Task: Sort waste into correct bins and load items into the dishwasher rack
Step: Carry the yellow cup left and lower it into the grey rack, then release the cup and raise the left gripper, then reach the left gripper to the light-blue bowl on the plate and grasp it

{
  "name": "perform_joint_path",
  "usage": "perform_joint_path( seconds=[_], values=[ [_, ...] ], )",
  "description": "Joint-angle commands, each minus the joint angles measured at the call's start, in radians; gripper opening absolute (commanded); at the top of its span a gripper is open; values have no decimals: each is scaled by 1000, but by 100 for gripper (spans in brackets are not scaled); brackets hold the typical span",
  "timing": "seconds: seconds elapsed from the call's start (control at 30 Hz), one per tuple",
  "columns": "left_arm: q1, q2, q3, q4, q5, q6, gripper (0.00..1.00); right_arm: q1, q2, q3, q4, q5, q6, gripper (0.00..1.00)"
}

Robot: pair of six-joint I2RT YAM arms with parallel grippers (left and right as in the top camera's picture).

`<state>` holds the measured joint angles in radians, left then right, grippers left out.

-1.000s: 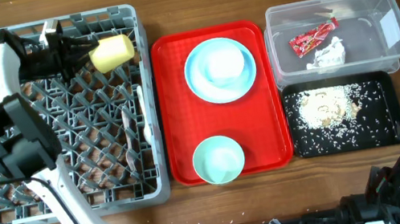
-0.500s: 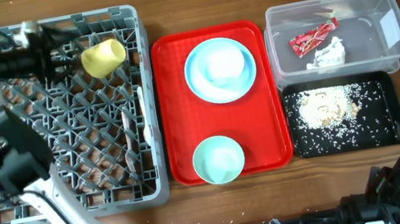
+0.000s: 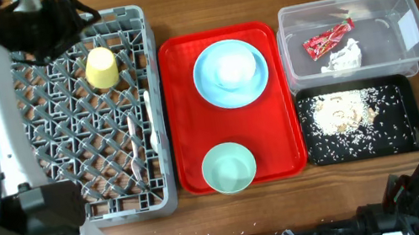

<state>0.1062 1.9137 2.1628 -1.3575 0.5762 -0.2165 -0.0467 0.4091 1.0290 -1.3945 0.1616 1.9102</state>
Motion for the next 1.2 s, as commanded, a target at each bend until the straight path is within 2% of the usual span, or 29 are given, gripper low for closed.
perform_joint_path(
  seconds=[0.0, 0.07, 0.17, 0.27, 0.7, 0.87, 0.93, 0.97, 1.07, 1.17],
  values=[
    [-94, 66, -5, 4, -313, -118, 4, -3, -3, 3, -6, -5, 161, 100],
    [-131, 99, -6, 3, -438, -159, 4, -3, -3, 3, -6, -5, 161, 100],
    [-157, 145, -6, 0, -512, -161, 4, -3, -3, 3, -6, -5, 161, 100],
    [-159, 190, -6, -39, -594, -216, 4, -3, -3, 3, -6, -5, 161, 100],
    [-159, 376, -19, -37, -676, -211, 4, -3, -3, 3, -6, -4, 161, 100],
    [-159, 350, -47, -2, -675, -210, 4, -3, -3, 3, -6, -5, 161, 100],
    [-159, 304, -25, 4, -675, -210, 13, -3, -3, 3, -6, -4, 161, 100],
    [-162, 266, 2, 4, -674, -211, 24, -3, -3, 3, -6, -4, 161, 100],
    [-187, 164, 49, 14, -631, -211, 28, -3, -3, 3, -6, -4, 161, 100],
    [-255, 52, 53, 43, -536, -211, 39, -3, -3, 3, -6, -5, 161, 100]
  ],
)
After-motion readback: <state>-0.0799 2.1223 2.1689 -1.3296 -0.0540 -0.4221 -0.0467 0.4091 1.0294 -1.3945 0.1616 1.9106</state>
